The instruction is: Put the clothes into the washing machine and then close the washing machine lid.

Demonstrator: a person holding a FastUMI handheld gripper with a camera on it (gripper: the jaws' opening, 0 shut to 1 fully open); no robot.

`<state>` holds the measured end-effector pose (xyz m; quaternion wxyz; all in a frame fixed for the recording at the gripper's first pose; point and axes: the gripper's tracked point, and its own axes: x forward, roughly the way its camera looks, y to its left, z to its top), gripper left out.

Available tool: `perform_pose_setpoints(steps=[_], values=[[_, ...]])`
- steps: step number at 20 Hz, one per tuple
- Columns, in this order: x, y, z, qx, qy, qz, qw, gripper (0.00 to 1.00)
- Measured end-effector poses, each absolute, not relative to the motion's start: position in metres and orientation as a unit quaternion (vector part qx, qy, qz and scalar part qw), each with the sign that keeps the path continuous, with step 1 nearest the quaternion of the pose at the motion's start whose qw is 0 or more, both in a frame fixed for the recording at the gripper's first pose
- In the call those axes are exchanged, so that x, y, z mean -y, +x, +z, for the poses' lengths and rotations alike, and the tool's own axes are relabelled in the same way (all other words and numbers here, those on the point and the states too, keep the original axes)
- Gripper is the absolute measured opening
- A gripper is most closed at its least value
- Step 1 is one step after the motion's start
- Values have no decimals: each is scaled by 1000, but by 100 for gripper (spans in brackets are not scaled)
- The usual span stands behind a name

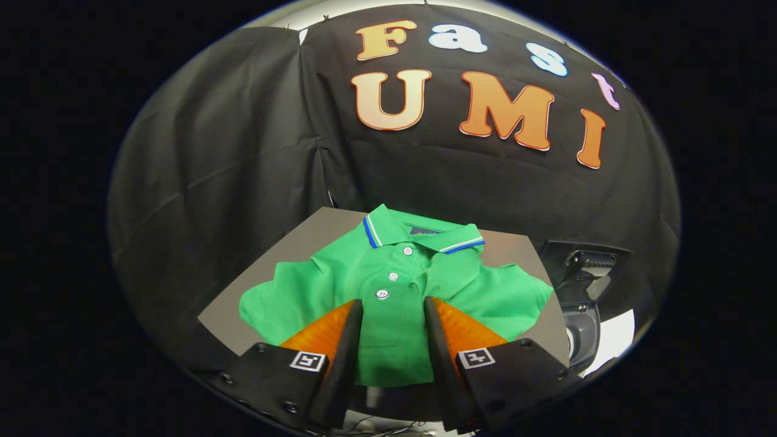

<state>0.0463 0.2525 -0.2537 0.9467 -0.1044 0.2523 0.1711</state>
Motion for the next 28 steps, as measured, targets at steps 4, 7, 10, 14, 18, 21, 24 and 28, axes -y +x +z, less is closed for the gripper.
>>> perform_pose_setpoints(steps=[4,7,10,14,18,21,24,28], values=[[-252,45,-251,-243,-82,167,952,28],[-250,38,-251,-251,-82,174,949,21],[-246,42,-249,-254,-67,170,950,13],[-246,40,-227,-244,-56,165,954,8],[-238,42,-186,-209,-49,171,962,8],[-211,29,-159,-185,-38,168,968,8],[-182,22,-129,-161,-32,156,974,8],[-139,26,-92,-134,-20,133,982,8]])
